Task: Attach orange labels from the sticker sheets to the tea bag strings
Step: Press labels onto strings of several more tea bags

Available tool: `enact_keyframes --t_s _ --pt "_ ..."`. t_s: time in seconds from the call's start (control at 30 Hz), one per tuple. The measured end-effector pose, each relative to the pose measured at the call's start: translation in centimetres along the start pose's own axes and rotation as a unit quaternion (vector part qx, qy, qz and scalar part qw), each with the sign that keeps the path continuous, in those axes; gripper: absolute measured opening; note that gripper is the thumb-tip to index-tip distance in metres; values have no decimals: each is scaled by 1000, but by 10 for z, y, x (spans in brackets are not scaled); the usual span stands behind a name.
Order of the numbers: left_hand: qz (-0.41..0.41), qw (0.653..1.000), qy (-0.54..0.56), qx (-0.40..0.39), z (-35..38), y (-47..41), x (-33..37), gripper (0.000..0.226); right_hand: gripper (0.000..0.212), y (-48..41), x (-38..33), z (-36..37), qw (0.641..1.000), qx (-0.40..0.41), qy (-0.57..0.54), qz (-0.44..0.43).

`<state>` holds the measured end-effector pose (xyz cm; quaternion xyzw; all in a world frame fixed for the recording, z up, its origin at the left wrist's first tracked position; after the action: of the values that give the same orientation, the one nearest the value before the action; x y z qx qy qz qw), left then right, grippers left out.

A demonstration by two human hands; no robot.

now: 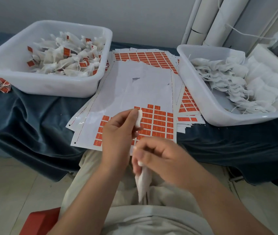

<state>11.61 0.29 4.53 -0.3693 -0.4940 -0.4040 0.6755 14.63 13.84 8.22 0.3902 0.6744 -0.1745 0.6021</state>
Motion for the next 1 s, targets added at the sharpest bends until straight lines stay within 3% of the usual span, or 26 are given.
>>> enact_keyframes --t_s 0.17,0.3,0.43,0.57,0.7,0.87,1.0 --pt "-14 995 84 -42 12 14 0 25 15 5 -3 -23 984 148 81 -57" --pt "-20 995 94 -13 14 17 0 23 19 9 -7 -24 953 222 183 -97" --pt "0 996 89 19 17 19 2 19 20 8 -7 -33 935 306 158 -87" --pt "51 997 62 -13 20 23 3 23 18 6 -4 -35 960 269 20 -72" --pt "21 997 68 -27 19 22 0 21 17 6 -4 -37 950 292 80 -76" --pt "-61 988 66 -123 15 10 -2 35 17 12 -5 -55 957 266 99 -64" --pt "-20 980 18 -200 10 4 7 37 16 14 -4 -61 957 264 110 -40"
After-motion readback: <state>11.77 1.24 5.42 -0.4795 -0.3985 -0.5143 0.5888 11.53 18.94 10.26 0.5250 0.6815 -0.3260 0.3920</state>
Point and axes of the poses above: each hand's wrist, its own y-axis away from the middle knuckle, its own z-axis out of the palm, x = y × z, the point moved 3 cm from there along -y, towards the middle knuckle, and after that the axes turned 12 degrees about z, right-handed, at the moved point
